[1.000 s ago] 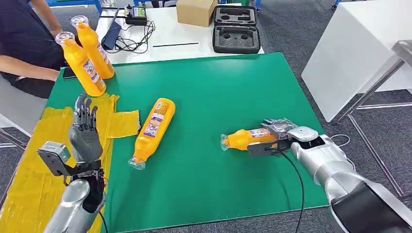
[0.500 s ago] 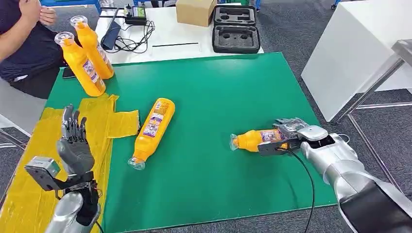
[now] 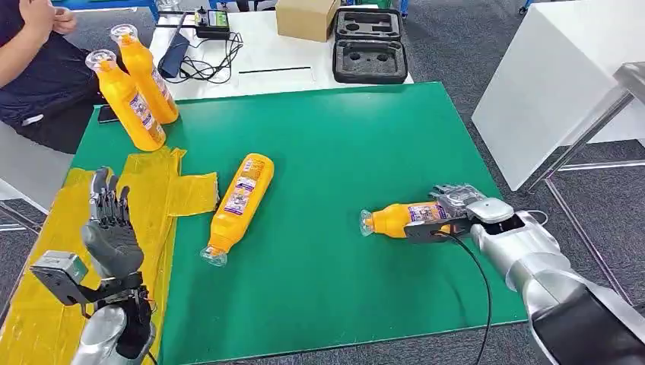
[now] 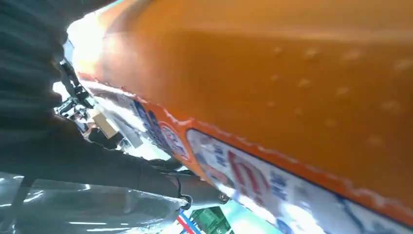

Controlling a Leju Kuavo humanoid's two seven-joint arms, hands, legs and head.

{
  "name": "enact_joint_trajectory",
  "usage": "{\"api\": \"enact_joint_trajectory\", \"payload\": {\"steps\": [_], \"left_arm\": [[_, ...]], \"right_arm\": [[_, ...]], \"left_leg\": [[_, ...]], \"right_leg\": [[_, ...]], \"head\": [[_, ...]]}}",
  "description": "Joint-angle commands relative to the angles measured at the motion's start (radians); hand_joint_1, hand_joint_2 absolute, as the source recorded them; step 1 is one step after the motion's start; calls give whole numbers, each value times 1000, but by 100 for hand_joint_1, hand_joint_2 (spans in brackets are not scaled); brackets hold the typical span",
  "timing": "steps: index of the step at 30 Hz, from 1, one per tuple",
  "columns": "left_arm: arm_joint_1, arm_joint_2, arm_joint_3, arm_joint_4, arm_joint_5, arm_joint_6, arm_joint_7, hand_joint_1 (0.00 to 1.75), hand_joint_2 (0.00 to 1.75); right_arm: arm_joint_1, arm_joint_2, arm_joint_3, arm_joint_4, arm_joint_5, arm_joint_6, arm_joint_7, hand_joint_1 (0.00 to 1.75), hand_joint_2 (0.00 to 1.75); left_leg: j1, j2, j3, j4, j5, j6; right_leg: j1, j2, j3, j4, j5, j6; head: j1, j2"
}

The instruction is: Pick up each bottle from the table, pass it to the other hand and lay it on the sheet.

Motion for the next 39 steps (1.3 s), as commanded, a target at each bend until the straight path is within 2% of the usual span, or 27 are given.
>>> {"api": "enact_joint_trajectory", "payload": {"steps": [1,2,7,8,15,19,28,31,32,34,36,37,39], "left_arm": [[-12,-35,40,15,-10,-10,6,0,0],[-15,-35,39,16,-11,-10,6,0,0],[-17,-35,38,17,-11,-10,6,0,0],[-19,-34,38,20,-11,-10,7,0,0],[-68,5,9,80,4,-4,6,0,0],[-61,-3,4,63,7,7,-1,0,0],[-48,-6,9,49,4,13,-1,0,0],[-29,-5,9,43,-2,16,-2,0,0],[-9,-9,10,32,-6,14,-3,0,0],[22,-15,10,22,3,-12,13,0,0],[57,-25,16,17,23,-49,31,0,0],[64,-27,18,17,22,-58,36,0,0],[63,-17,20,30,60,-106,56,0,0]], "right_arm": [[23,12,-31,46,0,16,1,0,175],[30,13,-31,47,0,15,1,14,175],[32,12,-32,47,1,13,1,14,175],[31,13,-32,49,2,22,3,175,175],[60,24,-56,58,1,39,4,175,175],[95,23,-64,56,3,13,2,175,175],[92,32,-61,61,13,28,2,175,175],[113,30,-71,54,15,-5,29,175,175],[132,24,-106,40,-10,-54,29,175,175],[163,13,-184,12,-74,-143,-9,175,175],[200,5,-293,-53,-165,-227,-105,175,175],[207,5,-329,-97,-188,-238,-144,175,175],[210,16,-414,-236,-274,-187,-227,175,175]], "left_leg": [[1,-2,4,0,-2,-1],[1,-2,3,0,-1,-1],[1,-1,3,-1,-1,-1],[1,-2,5,0,-1,-1],[1,-2,6,-1,0,-1],[2,-4,10,-2,-1,-2],[2,0,11,-1,-1,-2],[2,0,12,-2,-1,-2],[2,-1,14,-2,-1,-2],[2,0,14,-2,-1,-2],[2,0,15,-3,-2,-2],[2,1,15,-2,-2,-2],[2,3,16,-2,-4,-3]], "right_leg": [[1,-1,5,-1,-2,-2],[1,-1,4,-1,-1,-1],[1,-1,4,-1,-1,-1],[1,-1,5,-1,-1,-2],[1,-2,6,-2,-1,-2],[2,-3,11,-3,-1,-3],[2,-1,10,-3,-1,-2],[2,0,12,-3,-1,-2],[2,-1,13,-4,-1,-3],[2,0,13,-4,-1,-2],[3,0,15,-4,-1,-2],[3,1,15,-4,-1,-2],[3,4,15,-3,-1,-2]], "head": [[0,0],[0,0],[0,0],[0,0],[0,0],[0,0],[0,0],[0,0],[0,0],[0,0],[0,0],[0,0],[1,0]]}}
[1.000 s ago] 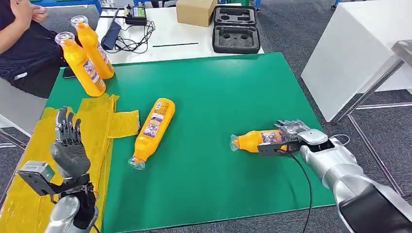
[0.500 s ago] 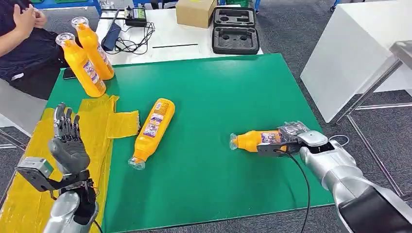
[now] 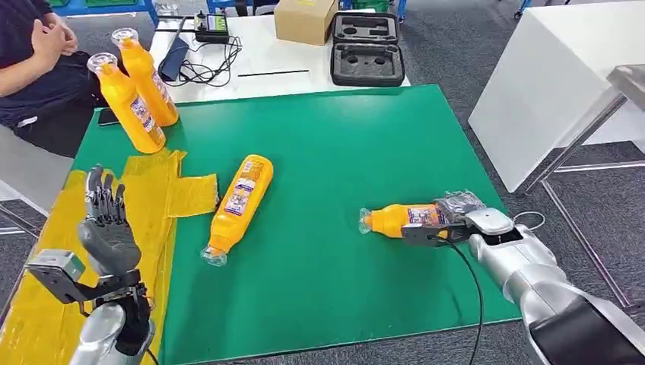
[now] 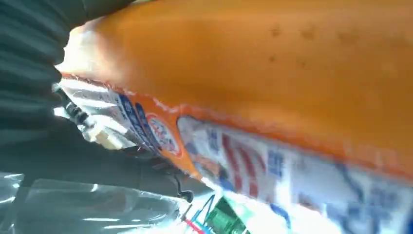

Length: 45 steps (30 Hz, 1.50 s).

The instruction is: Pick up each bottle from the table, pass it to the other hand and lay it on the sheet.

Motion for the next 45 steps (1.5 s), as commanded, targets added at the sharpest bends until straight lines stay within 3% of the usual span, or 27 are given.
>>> {"api": "enact_joint_trajectory", "payload": {"steps": [1,4,10,11,15,18,27,32,36,45], "left_arm": [[54,-7,10,32,76,-112,57,0,0],[33,9,-3,57,84,-154,47,0,0],[42,16,-24,47,95,-187,41,0,0],[51,22,-46,41,105,-215,42,0,175],[25,26,-135,60,112,-265,36,0,175],[-40,17,-190,89,111,-261,39,0,175],[-67,19,-226,91,135,-271,42,0,175],[-109,11,-313,110,180,-243,46,0,175],[-128,-20,-350,94,144,-212,51,0,175],[-137,-22,-366,90,125,-195,58,0,175]], "right_arm": [[135,13,-339,-307,-245,-8,-227,175,175],[208,-6,-355,-589,-296,59,-180,175,175],[303,-29,-350,-728,-300,36,-174,175,175],[371,-37,-366,-830,-308,7,-152,175,175],[474,-53,-388,-1003,-348,-5,-89,175,175],[493,-45,-402,-1030,-361,-12,-78,175,175],[506,2,-415,-1038,-375,-15,-71,175,175],[395,132,-369,-918,-460,-66,-94,175,175],[342,232,-325,-908,-426,-96,-27,175,175],[311,241,-327,-891,-423,-85,2,175,175]], "left_leg": [[0,2,1,-1,-1,-1],[1,5,-3,1,-1,-2],[1,-4,-5,0,2,-3],[2,-4,-5,-1,3,-2],[2,-7,-5,-1,1,-2],[1,-7,-12,0,3,-1],[1,-5,-13,0,2,-1],[1,-1,-11,0,1,-2],[1,2,-12,0,1,-2],[2,-1,-10,0,1,-2]], "right_leg": [[0,2,0,0,0,-1],[1,5,-4,2,2,-3],[2,-4,-4,0,0,-5],[2,-4,-4,0,0,-4],[2,-7,-2,-1,-2,-5],[0,-7,-9,1,-1,-2],[1,-4,-11,0,0,-2],[1,0,-10,1,0,-2],[1,3,-12,1,1,-2],[2,-2,-8,0,-1,-2]], "head": [[0,0],[0,0],[0,0],[0,0],[0,0],[0,0],[0,0],[0,0],[0,0],[0,0]]}}
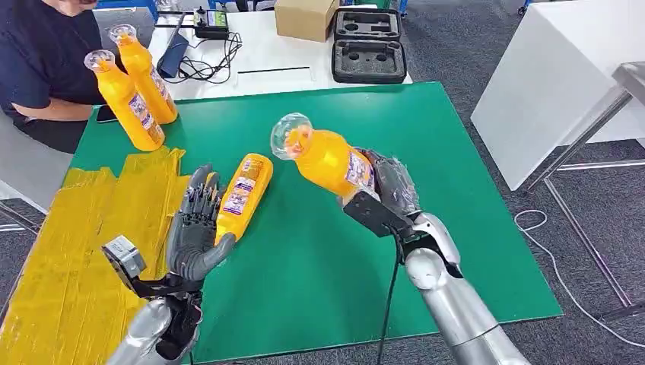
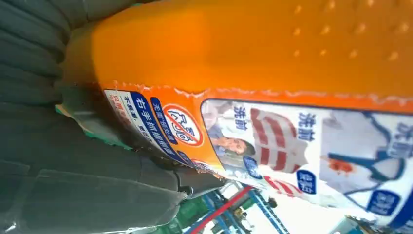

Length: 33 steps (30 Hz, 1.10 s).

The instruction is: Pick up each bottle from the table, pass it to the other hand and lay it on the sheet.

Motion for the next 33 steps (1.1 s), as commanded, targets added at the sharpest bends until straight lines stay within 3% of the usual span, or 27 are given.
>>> {"api": "enact_joint_trajectory", "payload": {"steps": [1,4,13,20,33], "left_arm": [[-42,-6,-45,54,-2,5,6,0,175],[-42,-3,-48,55,-1,6,6,0,175],[-23,-14,-114,15,34,10,21,0,175],[-19,-19,-116,-3,50,31,24,0,175],[2,-28,-131,-32,47,31,33,0,175]], "right_arm": [[-80,39,26,99,-2,0,7,175,175],[-79,45,19,99,-5,6,5,175,175],[-202,167,74,277,37,47,43,175,175],[-209,248,140,411,51,45,29,175,175],[-231,291,162,481,52,45,35,175,175]], "left_leg": [[0,-1,4,0,-2,-1],[0,-1,3,0,-2,-1],[0,2,2,0,-1,-1],[0,1,3,0,-1,-1],[0,0,4,0,-2,-1]], "right_leg": [[0,0,4,0,-1,-1],[0,0,3,0,-1,-1],[0,2,1,0,0,-1],[1,2,2,0,-1,-1],[0,1,3,0,-2,-2]], "head": [[0,0],[0,0],[0,0],[0,0],[1,0]]}}
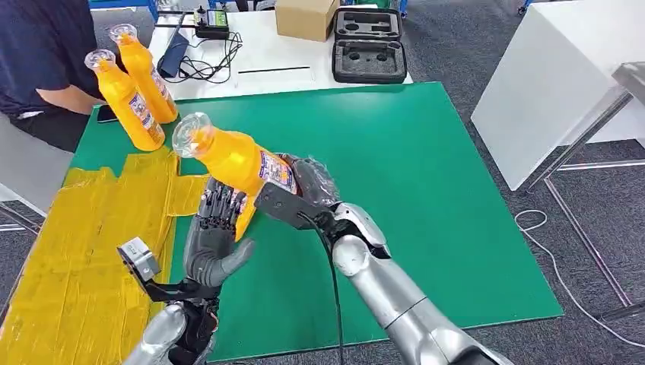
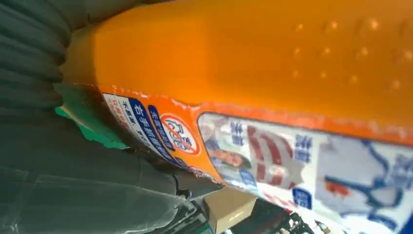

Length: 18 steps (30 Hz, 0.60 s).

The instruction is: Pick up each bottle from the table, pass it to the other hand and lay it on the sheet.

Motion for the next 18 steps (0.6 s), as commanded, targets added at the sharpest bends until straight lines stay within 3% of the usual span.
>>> {"api": "enact_joint_trajectory", "payload": {"steps": [1,12,18], "left_arm": [[-4,-13,-37,5,-3,3,14,0,175],[-9,-60,20,-29,-62,27,35,0,175],[-10,-59,27,-34,-65,28,35,0,175]], "right_arm": [[-75,30,54,151,-5,5,-2,175,175],[-58,52,188,150,-53,-4,12,175,175],[-55,52,198,145,-56,-8,15,175,175]], "left_leg": [[0,0,3,0,-2,-1],[1,-1,4,1,-2,-1],[0,-1,1,0,0,-1]], "right_leg": [[0,1,3,0,-1,-2],[1,0,4,0,-2,-2],[1,-1,1,0,0,-1]], "head": [[0,0],[0,0],[0,0]]}}
